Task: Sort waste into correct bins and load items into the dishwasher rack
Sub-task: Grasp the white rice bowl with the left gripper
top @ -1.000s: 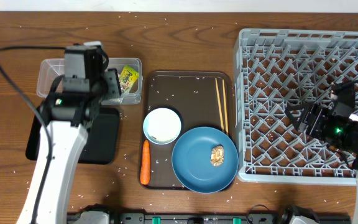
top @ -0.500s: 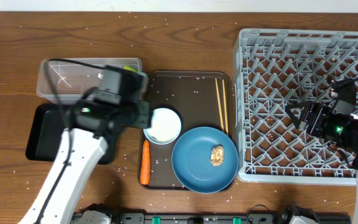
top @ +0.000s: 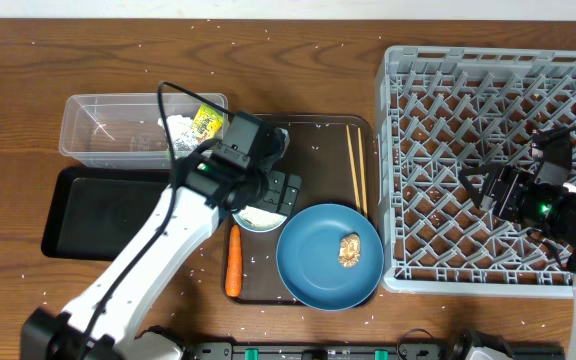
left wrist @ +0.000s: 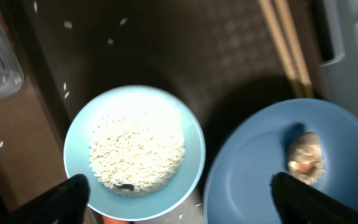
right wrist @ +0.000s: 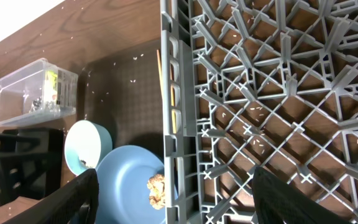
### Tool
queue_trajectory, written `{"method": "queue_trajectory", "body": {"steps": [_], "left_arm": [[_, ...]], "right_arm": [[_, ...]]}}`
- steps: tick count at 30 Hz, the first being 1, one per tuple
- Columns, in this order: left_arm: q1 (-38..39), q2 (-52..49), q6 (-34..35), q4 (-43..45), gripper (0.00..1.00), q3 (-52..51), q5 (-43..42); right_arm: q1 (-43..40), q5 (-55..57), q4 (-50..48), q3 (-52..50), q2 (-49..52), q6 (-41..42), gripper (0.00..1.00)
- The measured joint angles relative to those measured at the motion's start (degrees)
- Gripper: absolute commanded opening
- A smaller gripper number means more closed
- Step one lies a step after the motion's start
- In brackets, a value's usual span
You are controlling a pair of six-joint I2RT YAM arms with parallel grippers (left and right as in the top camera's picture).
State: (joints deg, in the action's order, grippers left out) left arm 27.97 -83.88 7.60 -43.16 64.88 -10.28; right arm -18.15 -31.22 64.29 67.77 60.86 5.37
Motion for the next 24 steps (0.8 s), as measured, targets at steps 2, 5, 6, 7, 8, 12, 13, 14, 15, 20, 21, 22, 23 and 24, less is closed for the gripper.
{"method": "queue_trajectory", "body": {"steps": [2, 5, 6, 7, 8, 12, 13, 14, 15, 20, 21, 22, 23, 24], "left_arm": [[0.0, -1.64, 0.15, -0.15, 0.85, 0.0, 0.42], [0.0, -3.91, 0.66, 0.74, 0.74, 0.0, 0.81], [0.0, -4.7, 0.85, 1.42, 0.71, 0.0, 0.94], [0.02, -5.53, 0.94, 1.9, 0.65, 0.0, 1.16], [0.02, -6.21, 1.14, 2.25, 0.58, 0.0, 1.27], [0.04, -9.66, 2.97, 4.37, 0.47, 0.0, 1.38], [0.24, -10.49, 3.41, 4.9, 0.47, 0.0, 1.49], [0.42, -11.26, 4.04, 5.44, 0.47, 0.0, 1.49], [0.74, -11.98, 4.7, 5.95, 0.47, 0.0, 1.51], [3.48, -15.04, 7.02, 8.13, 0.47, 0.0, 1.53], [4.11, -15.52, 7.74, 8.7, 0.47, 0.0, 1.51], [4.48, -15.85, 8.31, 9.16, 0.47, 0.0, 1.49], [4.79, -16.15, 9.09, 9.46, 0.47, 0.0, 1.51], [4.94, -16.44, 9.92, 9.55, 0.47, 0.0, 1.68]], "right_arm": [[0.0, 0.0, 0.0, 0.0, 0.0, 0.0, 0.72], [0.0, 0.0, -0.04, 0.0, 0.0, 0.0, 0.72], [0.0, 0.0, -0.02, 0.0, 0.0, 0.0, 0.72], [0.0, 0.0, -0.02, 0.0, 0.0, 0.0, 0.72], [0.0, 0.0, -0.02, 0.0, 0.0, 0.02, 0.72], [0.0, 0.0, 0.0, 0.0, 0.0, 0.04, 0.72], [0.0, 0.02, -0.02, 0.0, 0.0, 0.04, 0.72], [0.0, 0.0, -0.02, 0.0, 0.0, 0.04, 0.72], [0.0, 0.0, -0.02, 0.0, 0.0, 0.07, 0.72], [0.0, 0.0, -0.02, 0.0, 0.0, 0.26, 0.72], [0.0, 0.0, 0.0, 0.0, 0.0, 0.26, 0.72], [0.0, 0.0, 0.0, 0.0, 0.0, 0.28, 0.72], [0.0, 0.0, -0.02, 0.0, 0.0, 0.28, 0.72], [0.0, 0.0, 0.0, 0.0, 0.0, 0.28, 0.72]]}}
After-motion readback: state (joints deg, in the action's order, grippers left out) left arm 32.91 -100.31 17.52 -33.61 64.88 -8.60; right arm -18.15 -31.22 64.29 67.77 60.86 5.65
